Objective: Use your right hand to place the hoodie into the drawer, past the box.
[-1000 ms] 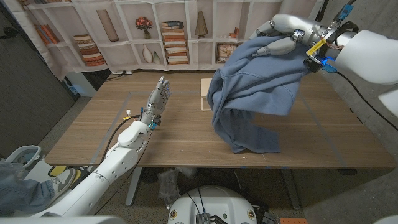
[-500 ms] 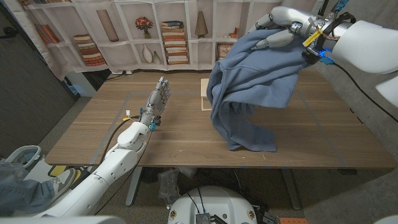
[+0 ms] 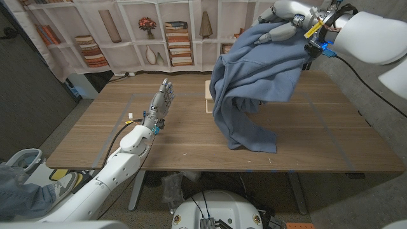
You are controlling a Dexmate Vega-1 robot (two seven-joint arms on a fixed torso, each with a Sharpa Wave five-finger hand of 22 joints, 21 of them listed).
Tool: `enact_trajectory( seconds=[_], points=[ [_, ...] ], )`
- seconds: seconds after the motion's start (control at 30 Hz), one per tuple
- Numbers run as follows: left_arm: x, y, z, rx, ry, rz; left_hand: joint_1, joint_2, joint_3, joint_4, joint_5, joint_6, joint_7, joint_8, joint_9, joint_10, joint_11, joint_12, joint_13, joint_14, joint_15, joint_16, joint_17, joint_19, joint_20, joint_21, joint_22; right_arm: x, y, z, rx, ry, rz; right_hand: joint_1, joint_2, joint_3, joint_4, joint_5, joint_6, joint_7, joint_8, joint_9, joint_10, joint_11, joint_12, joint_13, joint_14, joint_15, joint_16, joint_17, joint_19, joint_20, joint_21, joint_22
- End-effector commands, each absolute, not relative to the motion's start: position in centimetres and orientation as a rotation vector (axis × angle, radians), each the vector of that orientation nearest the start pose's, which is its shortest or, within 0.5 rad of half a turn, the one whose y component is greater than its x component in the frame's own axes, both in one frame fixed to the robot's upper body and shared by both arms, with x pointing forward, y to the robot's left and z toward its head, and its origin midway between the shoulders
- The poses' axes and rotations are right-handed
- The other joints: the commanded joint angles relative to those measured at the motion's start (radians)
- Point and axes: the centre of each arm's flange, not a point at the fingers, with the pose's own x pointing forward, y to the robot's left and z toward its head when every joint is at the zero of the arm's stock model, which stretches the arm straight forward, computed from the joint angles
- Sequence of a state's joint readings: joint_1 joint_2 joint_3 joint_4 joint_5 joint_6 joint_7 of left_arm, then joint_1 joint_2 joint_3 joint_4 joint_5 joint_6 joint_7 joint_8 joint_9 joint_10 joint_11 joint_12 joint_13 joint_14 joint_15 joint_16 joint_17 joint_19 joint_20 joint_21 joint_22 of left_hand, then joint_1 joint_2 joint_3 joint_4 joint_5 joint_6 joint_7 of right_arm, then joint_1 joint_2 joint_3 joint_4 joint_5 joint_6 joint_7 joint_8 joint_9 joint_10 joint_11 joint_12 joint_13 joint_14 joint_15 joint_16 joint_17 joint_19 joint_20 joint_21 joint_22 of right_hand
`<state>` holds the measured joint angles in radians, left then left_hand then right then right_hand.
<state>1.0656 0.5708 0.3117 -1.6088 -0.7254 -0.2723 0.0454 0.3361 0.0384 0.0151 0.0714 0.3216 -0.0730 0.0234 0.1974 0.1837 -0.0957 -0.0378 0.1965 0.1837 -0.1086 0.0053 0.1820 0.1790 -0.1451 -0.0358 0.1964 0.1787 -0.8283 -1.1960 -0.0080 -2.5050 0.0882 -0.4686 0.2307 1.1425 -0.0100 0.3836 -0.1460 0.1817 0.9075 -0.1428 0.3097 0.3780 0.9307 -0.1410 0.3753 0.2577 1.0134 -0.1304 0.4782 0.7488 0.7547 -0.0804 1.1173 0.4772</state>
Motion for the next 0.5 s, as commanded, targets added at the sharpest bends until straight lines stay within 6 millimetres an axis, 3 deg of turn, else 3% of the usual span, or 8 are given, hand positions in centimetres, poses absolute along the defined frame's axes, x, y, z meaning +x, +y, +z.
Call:
enact_trajectory(
  seconds=[0.03,0.5],
  points=[
    [59.1,27.2,-5.5,-0.149,-0.606,-0.245,0.004,0.010,-0.005,0.000,-0.003,-0.002,-0.001,0.000,0.004,-0.005,0.000,0.004,0.004,-0.008,0.000,0.006,0.005,-0.012,-0.029,0.003,0.004,37.2,-21.0,23.9,-1.310,-0.862,0.092,0.163,0.167,0.008,0.000,0.004,0.009,-0.004,-0.003,0.005,0.006,0.000,-0.002,0.006,0.043,-0.093,0.003,0.005,0.003,-0.149,0.007,0.000],
    [58.9,27.5,-6.1,-0.155,-0.598,-0.235,0.005,0.011,-0.007,0.000,-0.004,-0.002,-0.001,0.000,0.004,-0.005,-0.001,0.004,0.004,-0.009,-0.001,0.006,0.005,-0.013,-0.029,0.003,0.004,39.4,-19.7,24.6,-1.327,-0.848,0.099,0.158,0.166,0.008,0.001,0.004,0.010,-0.005,-0.006,0.008,0.007,-0.002,-0.005,0.010,0.043,-0.094,0.000,0.010,0.001,-0.149,0.015,-0.003]
  ],
)
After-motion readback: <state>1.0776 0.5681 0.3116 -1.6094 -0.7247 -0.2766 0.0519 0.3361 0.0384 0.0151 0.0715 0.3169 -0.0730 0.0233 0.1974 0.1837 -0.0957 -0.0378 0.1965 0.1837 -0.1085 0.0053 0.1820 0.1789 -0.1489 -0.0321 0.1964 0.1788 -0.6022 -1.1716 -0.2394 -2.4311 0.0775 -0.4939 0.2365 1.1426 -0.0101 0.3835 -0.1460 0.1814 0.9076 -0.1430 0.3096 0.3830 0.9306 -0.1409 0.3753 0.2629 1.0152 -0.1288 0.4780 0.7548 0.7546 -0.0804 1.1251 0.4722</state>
